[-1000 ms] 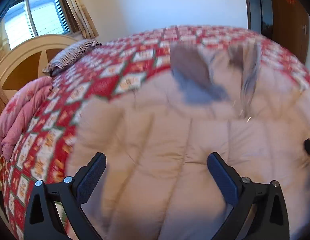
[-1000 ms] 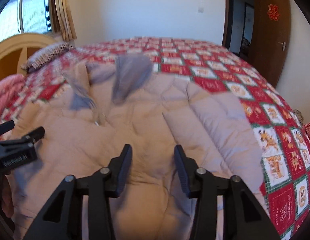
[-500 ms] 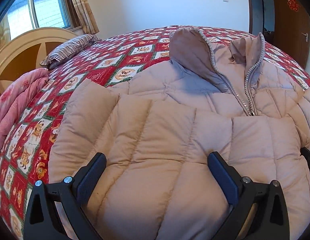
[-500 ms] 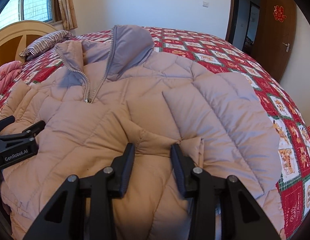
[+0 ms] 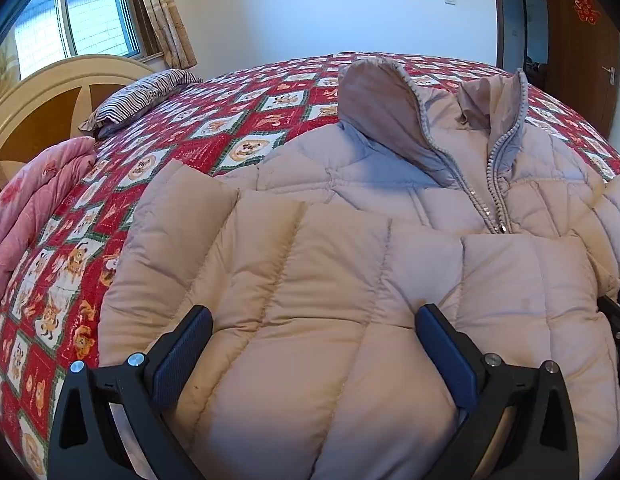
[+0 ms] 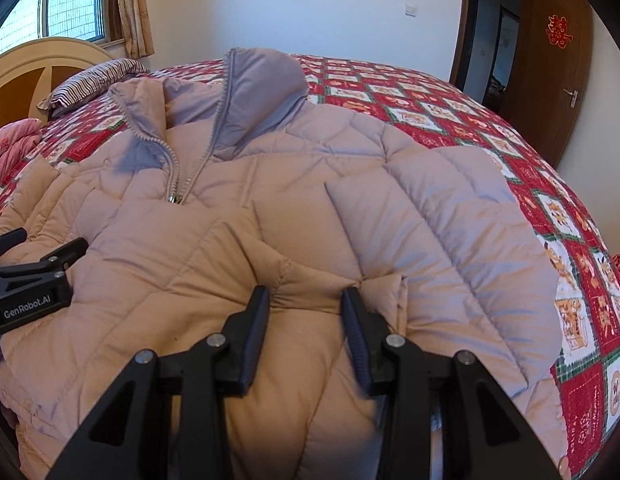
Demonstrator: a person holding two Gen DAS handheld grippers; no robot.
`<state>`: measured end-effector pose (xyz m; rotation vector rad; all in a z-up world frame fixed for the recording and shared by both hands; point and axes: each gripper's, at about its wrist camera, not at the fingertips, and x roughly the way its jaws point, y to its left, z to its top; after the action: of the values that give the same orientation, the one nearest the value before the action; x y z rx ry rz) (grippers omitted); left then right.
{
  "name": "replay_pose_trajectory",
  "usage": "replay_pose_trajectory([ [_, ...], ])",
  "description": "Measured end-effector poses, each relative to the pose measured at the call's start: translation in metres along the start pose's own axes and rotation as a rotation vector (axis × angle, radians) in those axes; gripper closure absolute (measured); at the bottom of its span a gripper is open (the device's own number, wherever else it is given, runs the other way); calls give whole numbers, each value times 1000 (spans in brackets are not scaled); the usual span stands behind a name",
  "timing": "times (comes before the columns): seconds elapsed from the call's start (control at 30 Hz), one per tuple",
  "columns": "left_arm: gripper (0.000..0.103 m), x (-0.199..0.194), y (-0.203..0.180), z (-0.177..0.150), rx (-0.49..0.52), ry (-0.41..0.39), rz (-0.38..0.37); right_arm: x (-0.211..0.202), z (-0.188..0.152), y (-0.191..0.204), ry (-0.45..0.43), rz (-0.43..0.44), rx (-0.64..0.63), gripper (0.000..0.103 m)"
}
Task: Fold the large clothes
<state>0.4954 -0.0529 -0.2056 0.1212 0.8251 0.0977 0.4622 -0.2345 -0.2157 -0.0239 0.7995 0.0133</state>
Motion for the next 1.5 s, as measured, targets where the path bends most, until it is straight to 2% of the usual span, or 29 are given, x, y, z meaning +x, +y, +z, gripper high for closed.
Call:
replay_pose_trajectory([
  [0.23,1,-40,26,11,-1,-60,-7,-3,1,-1,0,10,0,62],
  [0.33,1,-50,60,41,-51,-142,12,-20,11,-21,-11,95,54,59],
  [0.37,1,-47,67,48,-63,-147,23,-28,17,-31,-33,118,86,52],
  [0.4,1,-39,76,58,-79,-143,38,-38,27,-47,-68,129,130,47],
  [0.43,1,-28,83,66,-91,-128,58,-42,34,-57,-91,114,149,46],
  [0.47,1,-10,90,75,-108,-93,89,-44,44,-69,-112,86,161,46],
  [0.53,1,14,97,82,-129,-34,105,-34,63,-94,-121,10,176,46],
  [0.6,1,43,96,81,-132,35,112,-12,74,-112,-70,-13,180,47],
  [0.7,1,68,84,69,-106,100,126,29,69,-122,42,-15,125,48],
  [0.73,1,73,80,64,-103,108,126,37,65,-122,65,-10,108,48],
  [0.8,1,78,77,56,-119,106,124,44,57,-123,56,9,100,48],
  [0.93,1,83,83,51,-176,110,96,49,50,-120,63,9,91,48],
  [1.07,1,85,83,51,-190,114,76,50,47,-120,51,9,93,48],
  [1.2,1,76,80,60,-136,124,109,50,47,-117,55,0,87,48],
  [1.23,1,66,80,65,-121,112,119,47,49,-116,69,-5,75,47],
  [1.27,1,46,80,74,-110,60,108,44,52,-117,86,-7,68,45],
  [1.33,1,21,81,88,-104,-17,79,31,60,-121,115,20,95,35],
  [1.37,1,7,80,101,-103,-57,52,25,65,-123,111,39,108,25],
  [1.4,1,3,79,109,-102,-68,36,15,73,-124,86,44,115,23],
  [1.47,1,-1,72,134,-93,-78,-22,6,89,-120,54,43,109,22],
  [1.5,1,1,67,144,-85,-78,-26,4,102,-116,40,63,111,22],
])
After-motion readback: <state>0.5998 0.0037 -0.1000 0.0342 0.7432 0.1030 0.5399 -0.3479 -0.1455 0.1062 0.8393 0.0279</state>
